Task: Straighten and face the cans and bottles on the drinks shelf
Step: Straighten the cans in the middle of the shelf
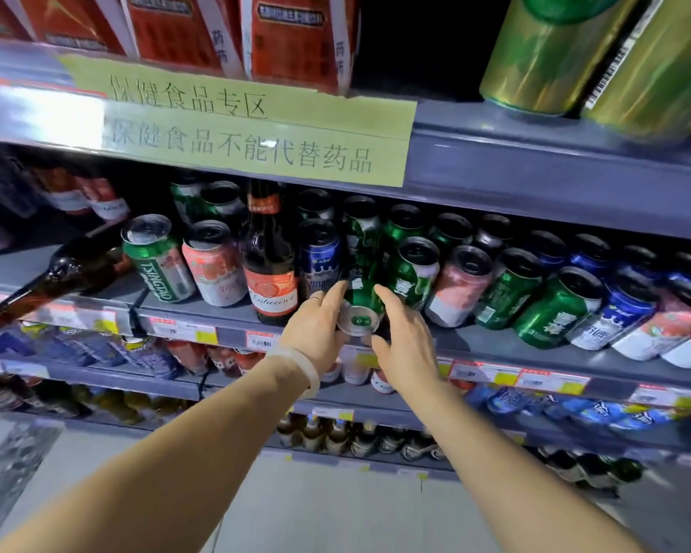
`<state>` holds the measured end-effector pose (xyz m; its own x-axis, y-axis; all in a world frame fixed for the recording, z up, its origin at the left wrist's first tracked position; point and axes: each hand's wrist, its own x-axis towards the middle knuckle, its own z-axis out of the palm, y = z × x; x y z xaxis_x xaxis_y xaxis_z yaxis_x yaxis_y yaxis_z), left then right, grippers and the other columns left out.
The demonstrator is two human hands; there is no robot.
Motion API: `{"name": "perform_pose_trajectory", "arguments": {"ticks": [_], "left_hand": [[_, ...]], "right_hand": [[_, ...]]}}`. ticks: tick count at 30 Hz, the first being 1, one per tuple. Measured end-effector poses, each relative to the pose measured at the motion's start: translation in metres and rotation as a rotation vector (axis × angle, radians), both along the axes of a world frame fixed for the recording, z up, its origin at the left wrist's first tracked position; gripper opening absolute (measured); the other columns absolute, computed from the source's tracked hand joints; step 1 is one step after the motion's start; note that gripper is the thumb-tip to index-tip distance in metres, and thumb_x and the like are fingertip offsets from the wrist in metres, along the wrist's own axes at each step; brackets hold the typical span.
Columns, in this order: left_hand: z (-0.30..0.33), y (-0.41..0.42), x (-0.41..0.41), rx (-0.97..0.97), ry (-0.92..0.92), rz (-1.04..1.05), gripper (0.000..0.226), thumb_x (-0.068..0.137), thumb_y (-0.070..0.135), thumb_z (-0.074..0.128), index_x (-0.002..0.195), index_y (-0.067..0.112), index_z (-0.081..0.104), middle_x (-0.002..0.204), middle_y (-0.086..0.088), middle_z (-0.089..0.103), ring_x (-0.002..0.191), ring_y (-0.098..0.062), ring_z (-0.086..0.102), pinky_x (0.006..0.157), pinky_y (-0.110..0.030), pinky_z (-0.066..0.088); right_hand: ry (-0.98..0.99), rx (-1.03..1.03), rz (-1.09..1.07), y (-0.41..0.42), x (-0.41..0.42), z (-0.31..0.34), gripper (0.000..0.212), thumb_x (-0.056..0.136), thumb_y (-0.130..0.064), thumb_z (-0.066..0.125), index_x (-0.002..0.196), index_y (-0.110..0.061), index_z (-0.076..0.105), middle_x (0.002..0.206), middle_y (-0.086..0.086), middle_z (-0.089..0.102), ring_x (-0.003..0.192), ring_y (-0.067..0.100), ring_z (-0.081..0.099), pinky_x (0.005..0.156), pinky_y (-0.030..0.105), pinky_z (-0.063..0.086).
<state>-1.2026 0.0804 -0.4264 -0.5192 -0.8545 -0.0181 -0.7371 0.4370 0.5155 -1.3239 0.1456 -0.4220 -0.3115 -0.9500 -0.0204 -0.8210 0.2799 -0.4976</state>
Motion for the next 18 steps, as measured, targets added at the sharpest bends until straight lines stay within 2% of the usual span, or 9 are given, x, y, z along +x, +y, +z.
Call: {"name": "perform_pose_trajectory", "arguments": {"ticks": [3,5,8,10,15,18], "left_hand": [[0.011,-0.003,0.007,-0.044,0.097,-0.020,0.064,0.088,0.021,0.061,0.143,0.012,0.029,0.132,-0.014,0.048,0.118,-0.030,0.049,0.095,-0.034,0.040],[0.024,-0.009,0.008,-0.090,0.135,-0.039,0.058,0.088,0.027,0.061,0.137,0.009,0.037,0.127,-0.014,0.052,0.114,-0.030,0.051,0.091,-0.035,0.042],[0.040,-0.013,0.002,-0.150,0.058,-0.037,0.048,0.091,0.031,0.054,0.132,0.008,0.042,0.120,-0.015,0.053,0.111,-0.031,0.049,0.087,-0.035,0.041],[0.046,-0.013,-0.004,-0.186,-0.021,-0.011,0.044,0.093,0.031,0.050,0.129,0.007,0.043,0.121,-0.015,0.052,0.114,-0.033,0.047,0.088,-0.038,0.043],[0.049,-0.012,-0.009,-0.276,-0.175,-0.017,0.041,0.096,0.027,0.046,0.132,0.007,0.042,0.129,-0.018,0.045,0.113,-0.035,0.044,0.084,-0.040,0.042],[0.048,-0.015,-0.012,-0.331,-0.258,-0.070,0.048,0.094,0.016,0.045,0.141,0.013,0.031,0.140,-0.017,0.038,0.118,-0.035,0.042,0.089,-0.038,0.040]], "right_hand": [[-0.126,-0.094,-0.009,0.003,-0.001,0.010,0.063,0.090,-0.019,0.059,0.145,-0.023,0.028,0.138,0.007,0.049,0.126,0.025,0.043,0.099,0.034,0.038],[-0.157,-0.148,-0.046,-0.003,-0.002,0.017,0.054,0.090,-0.028,0.059,0.138,-0.018,0.039,0.126,0.009,0.057,0.116,0.027,0.051,0.092,0.037,0.043],[-0.061,-0.165,-0.080,-0.015,-0.004,0.030,0.030,0.089,-0.029,0.058,0.112,-0.009,0.055,0.103,0.013,0.061,0.098,0.032,0.056,0.078,0.038,0.044],[0.047,-0.102,-0.100,-0.020,-0.003,0.039,0.026,0.091,-0.028,0.055,0.105,-0.007,0.055,0.105,0.015,0.059,0.098,0.033,0.055,0.078,0.038,0.043],[0.226,-0.054,-0.066,-0.021,-0.001,0.053,0.039,0.094,-0.025,0.048,0.132,-0.016,0.045,0.125,0.013,0.051,0.115,0.032,0.048,0.092,0.038,0.041],[0.354,-0.049,-0.004,-0.023,-0.003,0.058,0.044,0.093,-0.019,0.047,0.136,-0.023,0.044,0.132,0.013,0.045,0.122,0.034,0.039,0.099,0.038,0.035]]}}
